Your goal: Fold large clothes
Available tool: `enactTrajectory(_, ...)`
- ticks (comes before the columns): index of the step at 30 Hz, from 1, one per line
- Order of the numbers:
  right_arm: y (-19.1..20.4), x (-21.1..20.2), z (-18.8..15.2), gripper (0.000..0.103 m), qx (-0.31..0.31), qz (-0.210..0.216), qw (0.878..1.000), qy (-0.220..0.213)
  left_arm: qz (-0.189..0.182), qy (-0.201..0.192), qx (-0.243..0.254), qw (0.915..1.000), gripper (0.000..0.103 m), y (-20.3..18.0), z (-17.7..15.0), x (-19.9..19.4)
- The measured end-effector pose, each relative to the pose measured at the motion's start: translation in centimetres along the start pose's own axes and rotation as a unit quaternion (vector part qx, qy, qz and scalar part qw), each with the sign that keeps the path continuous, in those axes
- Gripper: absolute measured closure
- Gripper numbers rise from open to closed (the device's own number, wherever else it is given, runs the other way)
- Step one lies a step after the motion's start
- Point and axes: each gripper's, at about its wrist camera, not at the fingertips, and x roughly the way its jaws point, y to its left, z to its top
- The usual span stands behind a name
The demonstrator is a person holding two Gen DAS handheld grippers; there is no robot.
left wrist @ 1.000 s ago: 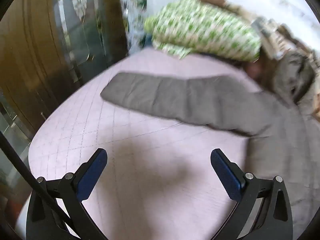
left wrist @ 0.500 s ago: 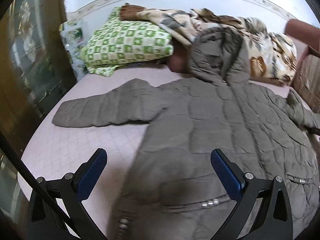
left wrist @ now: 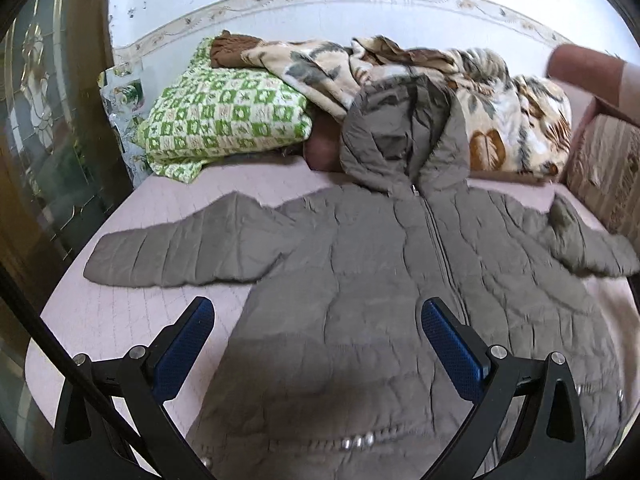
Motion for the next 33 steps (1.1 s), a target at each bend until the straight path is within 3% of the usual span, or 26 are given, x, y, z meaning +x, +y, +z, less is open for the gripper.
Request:
enactTrajectory(5, 5.0, -3.5, -1.1, 0.0, -0.059, -0.075, 0.994, -0.044, 0.017, -0.028, 0.001, 0.9995, 0.0, -0.9, 1.1, 1.3)
enactTrajectory(10, 13.9, -7.4, -5.9, 0.0, -0.155, -0.117, 0.976, -0.099, 0.032, -0.02, -0.007, 0.9993, 0.0, -1.1, -0.3, 2.4)
enactTrajectory(15, 20.8, -9.7, -14.1, 0.0, -0.182, -0.046, 0.98, -0.068, 0.044, -0.027, -0.033, 0.9981, 0.0, -0.6, -2.3, -0.7)
enactTrajectory(19, 25.7, -12.0, -20.8, 0.0, -0.259, -0.003, 0.965, -0.032, 0.061, -0.032, -0.035, 0.997, 0.0, -0.2, -5.8, -4.6)
enactTrajectory(21, 26.8, -13.9, -23.0, 0.0, -0.283, 0.005, 0.958, -0.045, 0.064, -0.031, -0.041, 0.9967, 0.0, 0.2, -7.2, -6.1)
enactTrajectory(25, 28.3, -17.1, -26.6, 0.0, -0.33, 0.005, 0.942, -0.061, 0.061, -0.026, -0.063, 0.9958, 0.0, 1.0, -9.6, -9.0)
enactTrajectory(29, 29.3, -19.9, -28.5, 0.0, -0.356, 0.014, 0.931, -0.079, 0.061, -0.038, -0.047, 0.9963, 0.0, 0.7, -10.0, -11.5)
enactTrajectory(33, 29.6, -21.7, -29.2, 0.0, -0.362, 0.019, 0.928, -0.085, 0.058, -0.051, -0.041, 0.9962, 0.0, 0.6, -10.2, -13.4)
